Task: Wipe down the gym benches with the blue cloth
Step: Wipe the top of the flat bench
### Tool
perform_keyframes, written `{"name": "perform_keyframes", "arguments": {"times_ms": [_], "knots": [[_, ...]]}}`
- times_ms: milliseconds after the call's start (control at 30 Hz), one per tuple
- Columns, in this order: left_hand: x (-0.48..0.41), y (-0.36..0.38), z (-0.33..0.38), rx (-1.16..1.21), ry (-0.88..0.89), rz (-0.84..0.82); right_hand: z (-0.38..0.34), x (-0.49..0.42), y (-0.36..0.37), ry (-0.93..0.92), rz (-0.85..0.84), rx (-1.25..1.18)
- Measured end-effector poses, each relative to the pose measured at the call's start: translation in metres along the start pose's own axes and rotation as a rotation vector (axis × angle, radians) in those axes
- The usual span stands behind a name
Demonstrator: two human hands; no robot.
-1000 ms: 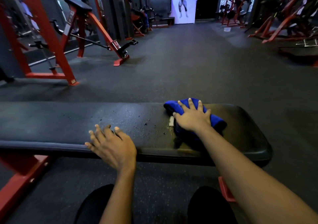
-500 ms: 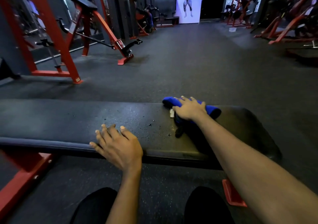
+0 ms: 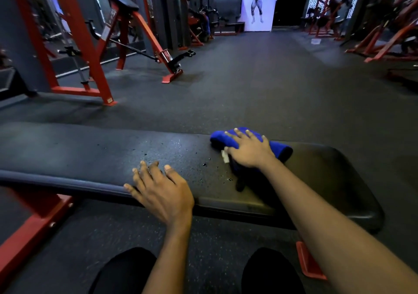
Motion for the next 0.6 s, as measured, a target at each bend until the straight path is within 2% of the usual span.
{"name": "perform_keyframes", "arguments": {"times_ms": [100,167,267,367,433,600], "knots": [[-0.001,0.001,-0.001,0.009,0.007,0.006,-0.016,0.054,0.001,-0.166,0.102,-0.031],[-0.002,0.001,-0.003,0.005,0.009,0.007,-0.005,0.079,0.003,-0.193,0.113,-0.064],[-0.001,0.001,-0.003,0.002,0.006,0.005,0.024,0.056,0.005,-0.076,0.055,-0.076],[0.0,-0.001,-0.002,0.014,-0.002,0.001,0.013,0.023,0.0,0.024,-0.019,-0.034],[0.0,-0.003,-0.001,0.018,0.005,0.003,-0.013,0.024,0.001,-0.034,-0.014,-0.01],[-0.002,-0.005,-0.002,0.097,-0.013,0.038,-0.044,0.107,-0.002,-0.246,0.094,-0.012]]}}
Point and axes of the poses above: each hand's wrist, its own x-axis away from the middle knuckle, its own y-axis out of the palm, z = x × y, the point moved 8 cm from there along -x, towards the middle knuckle, and after that the axes turned 15 degrees about x, right-handed, at the moved point
